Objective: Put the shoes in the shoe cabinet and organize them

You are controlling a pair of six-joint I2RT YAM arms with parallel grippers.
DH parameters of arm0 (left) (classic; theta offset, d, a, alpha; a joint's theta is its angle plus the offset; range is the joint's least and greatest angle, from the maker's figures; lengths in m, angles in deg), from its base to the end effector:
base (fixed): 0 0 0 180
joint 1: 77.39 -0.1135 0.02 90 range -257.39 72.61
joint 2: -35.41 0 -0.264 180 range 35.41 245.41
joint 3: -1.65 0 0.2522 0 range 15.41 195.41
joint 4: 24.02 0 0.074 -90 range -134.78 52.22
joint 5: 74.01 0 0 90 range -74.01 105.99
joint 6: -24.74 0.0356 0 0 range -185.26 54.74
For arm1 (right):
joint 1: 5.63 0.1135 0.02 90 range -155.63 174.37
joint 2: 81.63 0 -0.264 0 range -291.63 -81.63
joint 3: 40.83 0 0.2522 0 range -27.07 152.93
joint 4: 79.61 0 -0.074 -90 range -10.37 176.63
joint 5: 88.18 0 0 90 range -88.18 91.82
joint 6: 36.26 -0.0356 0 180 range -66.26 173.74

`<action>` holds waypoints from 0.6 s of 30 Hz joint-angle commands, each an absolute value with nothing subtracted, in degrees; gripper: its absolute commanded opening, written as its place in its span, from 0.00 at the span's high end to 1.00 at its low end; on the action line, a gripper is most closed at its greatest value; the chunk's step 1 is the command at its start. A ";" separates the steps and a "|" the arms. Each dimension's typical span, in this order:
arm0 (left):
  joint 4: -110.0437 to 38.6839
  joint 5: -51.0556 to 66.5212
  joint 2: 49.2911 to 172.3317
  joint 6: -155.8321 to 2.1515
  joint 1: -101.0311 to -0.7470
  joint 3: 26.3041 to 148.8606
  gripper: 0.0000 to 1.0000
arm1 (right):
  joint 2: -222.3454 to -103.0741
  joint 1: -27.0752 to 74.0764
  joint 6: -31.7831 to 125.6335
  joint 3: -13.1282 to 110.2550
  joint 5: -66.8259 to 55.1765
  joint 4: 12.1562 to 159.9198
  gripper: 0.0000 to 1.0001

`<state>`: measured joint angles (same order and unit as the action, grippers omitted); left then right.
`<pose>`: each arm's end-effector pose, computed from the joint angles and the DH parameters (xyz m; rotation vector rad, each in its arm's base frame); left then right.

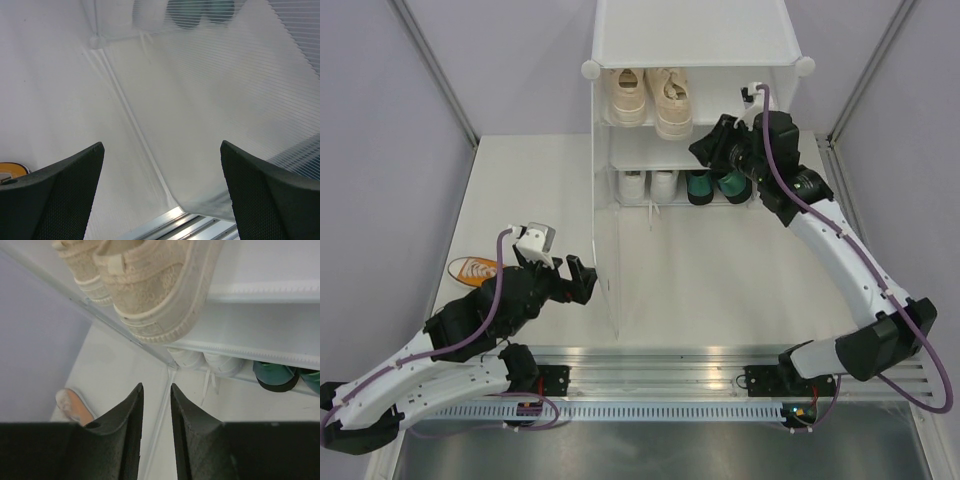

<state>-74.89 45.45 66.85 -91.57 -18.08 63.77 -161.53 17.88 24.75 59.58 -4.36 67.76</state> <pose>0.0713 -0.0858 0.3436 0.2032 1.8998 -0.5286 0.2890 0.1299 0.4388 0.0078 1.8446 0.7478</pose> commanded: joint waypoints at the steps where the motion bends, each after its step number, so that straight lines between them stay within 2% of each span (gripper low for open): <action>1: -72.68 46.40 67.40 -90.31 -18.33 63.75 0.00 | -163.36 17.84 25.53 57.83 -8.02 72.66 0.67; 6: -72.76 47.10 67.31 -90.31 -18.33 63.67 0.00 | -168.28 17.93 25.97 60.81 -9.08 74.33 0.67; 18: -73.11 47.99 66.52 -90.40 -18.33 63.58 0.00 | -182.44 17.75 26.32 76.98 -9.52 72.40 0.67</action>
<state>-74.91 46.50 67.07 -91.57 -18.08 63.77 -181.18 18.06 25.56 72.28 -9.91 70.08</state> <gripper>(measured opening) 0.993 0.332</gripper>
